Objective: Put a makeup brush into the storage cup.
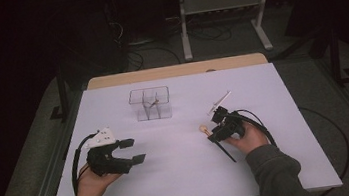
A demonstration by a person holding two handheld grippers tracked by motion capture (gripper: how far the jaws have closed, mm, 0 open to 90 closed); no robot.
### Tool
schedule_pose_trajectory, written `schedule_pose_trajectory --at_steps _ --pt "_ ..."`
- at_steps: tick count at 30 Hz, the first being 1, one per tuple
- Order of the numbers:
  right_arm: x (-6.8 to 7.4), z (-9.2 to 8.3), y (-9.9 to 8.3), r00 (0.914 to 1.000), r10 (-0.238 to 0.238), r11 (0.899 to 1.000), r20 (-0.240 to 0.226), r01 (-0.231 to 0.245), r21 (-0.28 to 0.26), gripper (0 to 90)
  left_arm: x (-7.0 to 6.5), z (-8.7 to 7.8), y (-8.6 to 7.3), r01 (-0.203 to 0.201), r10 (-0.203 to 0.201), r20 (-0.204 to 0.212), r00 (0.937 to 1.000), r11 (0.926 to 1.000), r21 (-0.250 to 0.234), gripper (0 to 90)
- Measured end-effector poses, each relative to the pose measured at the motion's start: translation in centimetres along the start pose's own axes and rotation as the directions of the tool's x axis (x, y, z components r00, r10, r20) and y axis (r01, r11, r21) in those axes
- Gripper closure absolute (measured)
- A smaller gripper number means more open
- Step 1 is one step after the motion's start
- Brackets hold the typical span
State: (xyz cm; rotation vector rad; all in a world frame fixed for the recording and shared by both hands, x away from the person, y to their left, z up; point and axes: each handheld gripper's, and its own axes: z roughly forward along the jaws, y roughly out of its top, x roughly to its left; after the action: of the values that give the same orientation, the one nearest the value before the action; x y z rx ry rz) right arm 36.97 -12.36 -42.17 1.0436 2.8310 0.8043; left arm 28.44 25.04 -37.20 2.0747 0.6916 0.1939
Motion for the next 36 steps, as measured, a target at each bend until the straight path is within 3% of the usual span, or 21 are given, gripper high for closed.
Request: schedule_pose_trajectory --at_steps 28,36 --pt "0.26 0.71 0.14 0.9992 -0.022 0.999 0.034 0.021 0.034 65.4 -0.12 -0.04 0.09 0.001 -0.001 0.011 0.9999 1.0 -0.002 28.8" --pt "0.84 0.84 0.23 0.9953 -0.052 0.998 0.081 0.048 0.049 67.8 -0.11 -0.02 0.09 0.004 -0.003 0.01 0.9999 1.0 -0.005 28.8"
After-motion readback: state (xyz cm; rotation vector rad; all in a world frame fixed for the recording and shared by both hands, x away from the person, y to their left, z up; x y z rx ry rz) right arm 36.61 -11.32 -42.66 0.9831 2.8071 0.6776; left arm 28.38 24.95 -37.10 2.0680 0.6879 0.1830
